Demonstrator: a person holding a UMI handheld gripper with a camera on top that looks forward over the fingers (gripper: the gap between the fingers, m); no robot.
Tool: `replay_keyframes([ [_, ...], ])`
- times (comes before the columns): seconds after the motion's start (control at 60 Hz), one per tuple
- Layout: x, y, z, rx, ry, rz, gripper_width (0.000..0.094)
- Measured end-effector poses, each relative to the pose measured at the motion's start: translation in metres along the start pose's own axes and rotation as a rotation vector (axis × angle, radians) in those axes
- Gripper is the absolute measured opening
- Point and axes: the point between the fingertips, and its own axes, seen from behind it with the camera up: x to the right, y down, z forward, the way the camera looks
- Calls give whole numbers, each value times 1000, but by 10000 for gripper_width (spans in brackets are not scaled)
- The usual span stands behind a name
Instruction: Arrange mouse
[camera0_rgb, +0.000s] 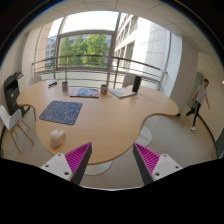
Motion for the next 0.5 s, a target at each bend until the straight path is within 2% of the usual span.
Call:
replay_keyframes([
  [0.233, -10, 38, -13, -45, 31, 9, 847],
  [0.5, -123, 123, -26, -145, -20, 48, 851],
])
